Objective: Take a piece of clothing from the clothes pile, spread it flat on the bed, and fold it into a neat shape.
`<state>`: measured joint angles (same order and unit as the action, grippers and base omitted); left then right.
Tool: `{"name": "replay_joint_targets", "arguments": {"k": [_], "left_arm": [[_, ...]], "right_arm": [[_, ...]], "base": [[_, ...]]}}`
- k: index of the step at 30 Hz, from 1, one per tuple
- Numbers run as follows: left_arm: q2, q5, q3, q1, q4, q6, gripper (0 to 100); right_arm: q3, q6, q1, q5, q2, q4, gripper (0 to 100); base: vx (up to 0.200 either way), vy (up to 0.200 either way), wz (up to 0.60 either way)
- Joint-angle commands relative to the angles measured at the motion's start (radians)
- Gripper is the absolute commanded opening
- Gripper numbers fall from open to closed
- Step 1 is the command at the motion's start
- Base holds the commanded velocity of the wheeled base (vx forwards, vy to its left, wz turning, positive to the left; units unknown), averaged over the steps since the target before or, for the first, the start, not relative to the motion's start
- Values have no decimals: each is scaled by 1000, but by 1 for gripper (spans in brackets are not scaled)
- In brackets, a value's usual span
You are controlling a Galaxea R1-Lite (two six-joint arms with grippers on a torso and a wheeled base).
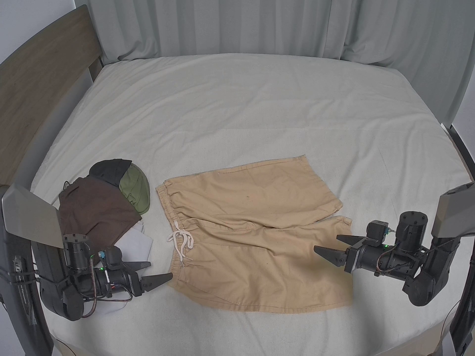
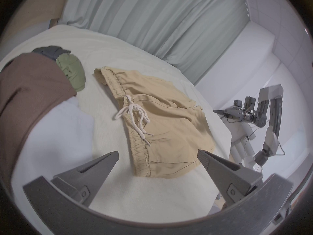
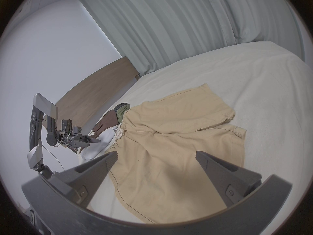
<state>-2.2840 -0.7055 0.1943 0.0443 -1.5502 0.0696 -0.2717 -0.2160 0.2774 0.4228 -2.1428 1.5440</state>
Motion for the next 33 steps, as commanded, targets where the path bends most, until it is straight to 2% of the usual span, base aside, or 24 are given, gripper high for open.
{"name": "replay_joint_targets", "arguments": {"k": [1, 14, 20, 23, 26, 31, 33], "left_arm": [[-22, 3, 4, 16, -1, 47, 100], [-120, 34, 47, 22, -1, 78, 100], [-123, 46, 54, 49, -1, 154, 100], [-127, 86, 68, 68, -1, 207, 100], [-155, 115, 83, 75, -2, 217, 100], [-166, 116, 96, 77, -1, 226, 100], [-172, 118, 99, 80, -1, 263, 100]], "right_arm": [[0, 0, 0, 1, -5, 1, 100], [-1, 0, 0, 1, -8, 1, 100], [-1, 0, 0, 1, -8, 1, 100], [-1, 1, 0, 1, -8, 1, 100], [-1, 1, 0, 1, -8, 1, 100], [-1, 1, 0, -1, -8, 1, 100], [-1, 1, 0, 1, -8, 1, 100]], "base": [[0, 0, 0], [0, 0, 0], [0, 0, 0], [0, 0, 0], [0, 0, 0], [0, 0, 0], [0, 0, 0]]}}
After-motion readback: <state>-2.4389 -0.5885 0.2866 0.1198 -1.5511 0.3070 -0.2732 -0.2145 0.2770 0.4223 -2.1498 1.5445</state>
